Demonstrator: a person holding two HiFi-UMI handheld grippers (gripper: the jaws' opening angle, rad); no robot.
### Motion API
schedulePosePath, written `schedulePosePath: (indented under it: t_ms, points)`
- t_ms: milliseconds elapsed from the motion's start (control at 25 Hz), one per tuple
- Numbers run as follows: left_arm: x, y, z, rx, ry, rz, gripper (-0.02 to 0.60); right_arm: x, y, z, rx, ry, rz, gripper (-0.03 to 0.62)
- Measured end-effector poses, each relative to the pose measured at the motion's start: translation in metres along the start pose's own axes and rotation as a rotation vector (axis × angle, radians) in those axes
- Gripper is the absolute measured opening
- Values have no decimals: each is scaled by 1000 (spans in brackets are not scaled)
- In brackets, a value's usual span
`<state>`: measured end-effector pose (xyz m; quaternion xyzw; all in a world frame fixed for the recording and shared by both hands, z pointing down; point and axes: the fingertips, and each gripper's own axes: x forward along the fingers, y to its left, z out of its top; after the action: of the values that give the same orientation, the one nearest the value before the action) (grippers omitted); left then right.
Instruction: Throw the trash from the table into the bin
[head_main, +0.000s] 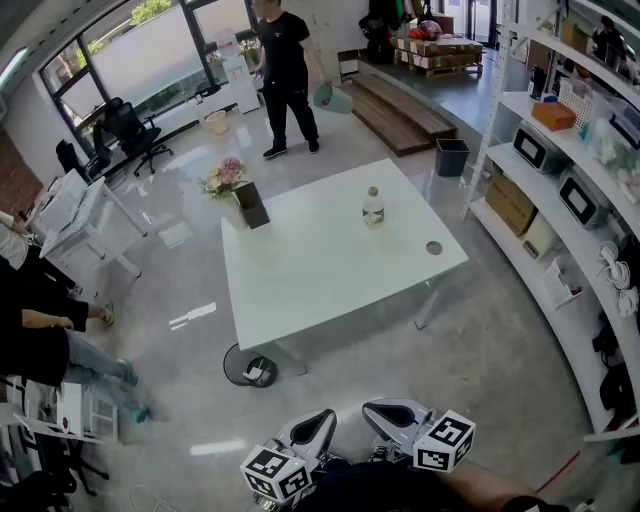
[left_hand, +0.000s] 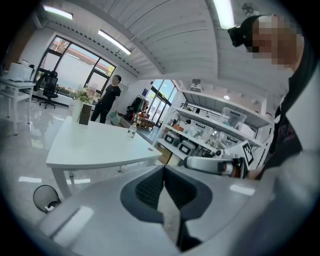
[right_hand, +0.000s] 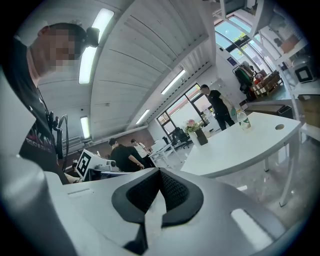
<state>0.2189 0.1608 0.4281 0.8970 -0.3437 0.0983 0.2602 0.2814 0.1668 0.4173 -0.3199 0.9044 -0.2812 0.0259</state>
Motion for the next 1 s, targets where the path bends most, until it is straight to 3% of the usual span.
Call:
schedulePosePath:
  t_ms: [240, 560, 1000]
  points:
    - [27, -19, 9, 20, -9, -13, 8, -30, -19, 15, -10, -33, -18, -2]
    - [69, -33, 15, 29, 20, -67, 8, -62, -53, 32, 6, -100, -103, -2]
    - [139, -14, 43, 36, 44, -148, 8, -71, -113, 60, 31, -152, -225, -2]
